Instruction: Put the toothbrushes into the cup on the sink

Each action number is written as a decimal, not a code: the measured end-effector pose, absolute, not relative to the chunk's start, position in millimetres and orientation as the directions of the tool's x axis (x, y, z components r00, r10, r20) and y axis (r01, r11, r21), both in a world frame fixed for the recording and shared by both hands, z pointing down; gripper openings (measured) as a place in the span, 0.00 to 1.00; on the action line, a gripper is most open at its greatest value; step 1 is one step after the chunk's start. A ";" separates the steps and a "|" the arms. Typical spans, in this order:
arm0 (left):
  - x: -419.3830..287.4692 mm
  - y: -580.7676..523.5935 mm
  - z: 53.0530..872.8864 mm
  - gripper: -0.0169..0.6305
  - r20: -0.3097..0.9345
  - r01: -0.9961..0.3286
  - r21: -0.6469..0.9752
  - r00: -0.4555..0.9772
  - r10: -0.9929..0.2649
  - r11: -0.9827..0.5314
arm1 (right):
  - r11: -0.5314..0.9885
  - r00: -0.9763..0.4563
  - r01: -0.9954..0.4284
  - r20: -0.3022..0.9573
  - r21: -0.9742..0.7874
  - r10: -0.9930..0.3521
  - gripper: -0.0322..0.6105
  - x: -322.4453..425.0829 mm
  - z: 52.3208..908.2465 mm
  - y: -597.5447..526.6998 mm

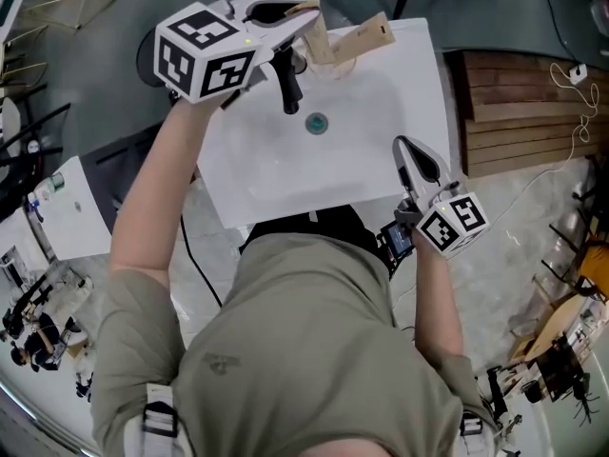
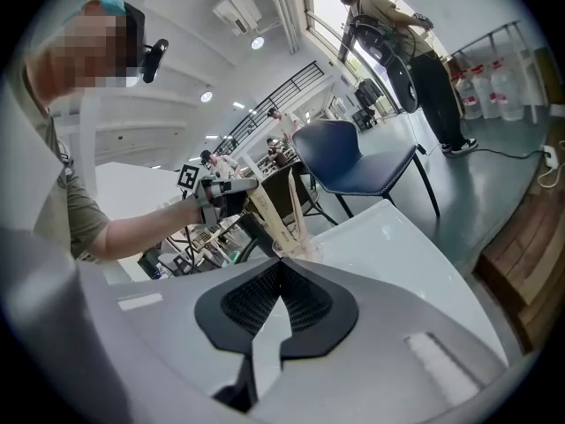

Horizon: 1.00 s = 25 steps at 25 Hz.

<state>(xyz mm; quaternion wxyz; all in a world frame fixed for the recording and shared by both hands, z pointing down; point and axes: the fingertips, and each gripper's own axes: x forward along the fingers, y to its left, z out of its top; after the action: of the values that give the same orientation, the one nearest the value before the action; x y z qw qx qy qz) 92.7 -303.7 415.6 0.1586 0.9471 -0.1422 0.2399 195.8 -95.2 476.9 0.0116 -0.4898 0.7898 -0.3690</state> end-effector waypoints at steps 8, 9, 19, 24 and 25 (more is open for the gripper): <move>96.6 -302.5 427.3 0.09 0.531 -0.318 0.238 0.834 -0.151 -0.918 | 0.231 -0.519 -0.761 0.355 -0.606 -0.778 0.07 195.7 483.0 -91.5; 96.9 -302.4 428.4 0.09 0.532 -0.316 0.240 0.833 -0.148 -0.918 | 0.228 -0.514 -0.764 0.355 -0.604 -0.781 0.07 197.7 482.3 -92.4; 100.3 -303.6 444.1 0.09 0.550 -0.303 0.266 0.827 -0.114 -0.915 | 0.203 -0.492 -0.773 0.365 -0.601 -0.791 0.07 208.2 484.1 -98.0; 103.5 -307.1 451.1 0.09 0.549 -0.300 0.279 0.829 -0.104 -0.912 | 0.197 -0.494 -0.770 0.373 -0.606 -0.785 0.07 207.0 489.7 -100.7; 103.8 -308.6 452.6 0.09 0.548 -0.300 0.282 0.830 -0.104 -0.911 | 0.195 -0.494 -0.771 0.376 -0.606 -0.784 0.07 206.5 490.4 -101.7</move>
<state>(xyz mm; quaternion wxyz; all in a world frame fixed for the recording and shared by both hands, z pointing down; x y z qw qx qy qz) 103.8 -308.6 452.6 0.1811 0.9393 -0.1077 0.2707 206.5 -101.7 490.4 0.0082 -0.5028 0.7731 -0.3867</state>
